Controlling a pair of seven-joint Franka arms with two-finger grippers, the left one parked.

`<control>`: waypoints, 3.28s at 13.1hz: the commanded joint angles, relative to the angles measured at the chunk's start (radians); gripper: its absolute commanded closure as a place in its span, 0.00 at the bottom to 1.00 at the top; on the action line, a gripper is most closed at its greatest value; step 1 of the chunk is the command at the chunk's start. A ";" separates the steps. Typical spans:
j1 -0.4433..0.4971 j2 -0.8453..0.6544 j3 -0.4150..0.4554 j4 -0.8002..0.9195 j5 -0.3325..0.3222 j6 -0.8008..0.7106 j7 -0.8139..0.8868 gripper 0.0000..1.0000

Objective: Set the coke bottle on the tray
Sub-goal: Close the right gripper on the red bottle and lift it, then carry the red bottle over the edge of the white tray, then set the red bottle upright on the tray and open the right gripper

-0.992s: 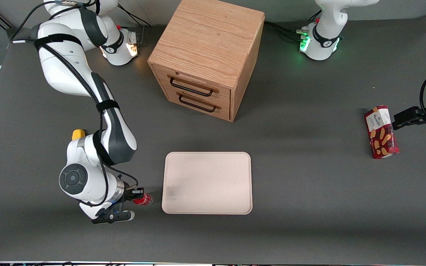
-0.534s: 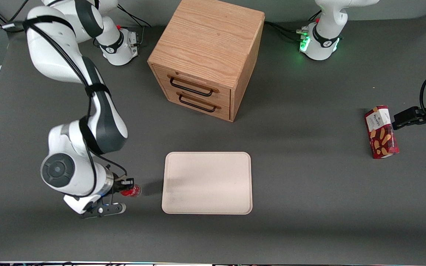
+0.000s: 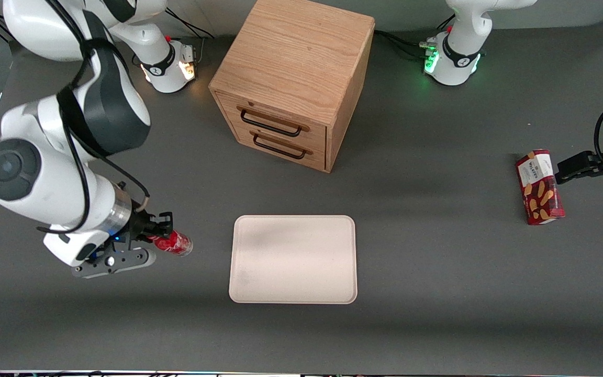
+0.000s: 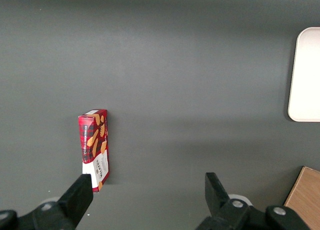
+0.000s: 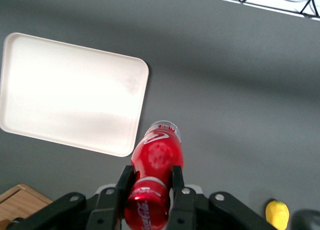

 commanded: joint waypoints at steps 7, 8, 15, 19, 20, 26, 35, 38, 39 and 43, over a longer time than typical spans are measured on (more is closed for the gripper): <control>0.006 0.164 0.134 0.058 -0.020 0.326 0.091 1.00; 0.014 0.192 0.136 0.056 -0.033 0.362 0.088 1.00; 0.030 0.303 0.137 0.046 -0.102 0.426 0.088 1.00; 0.032 0.306 0.136 0.017 -0.110 0.420 0.090 1.00; 0.032 0.309 0.136 0.007 -0.124 0.420 0.091 1.00; 0.030 0.321 0.134 -0.022 -0.129 0.425 0.097 1.00; 0.029 0.329 0.134 -0.026 -0.128 0.426 0.109 0.00; 0.027 0.327 0.134 -0.026 -0.127 0.428 0.113 0.00; 0.024 0.318 0.134 -0.026 -0.121 0.426 0.113 0.00; -0.003 0.220 0.130 -0.042 -0.104 0.355 0.111 0.00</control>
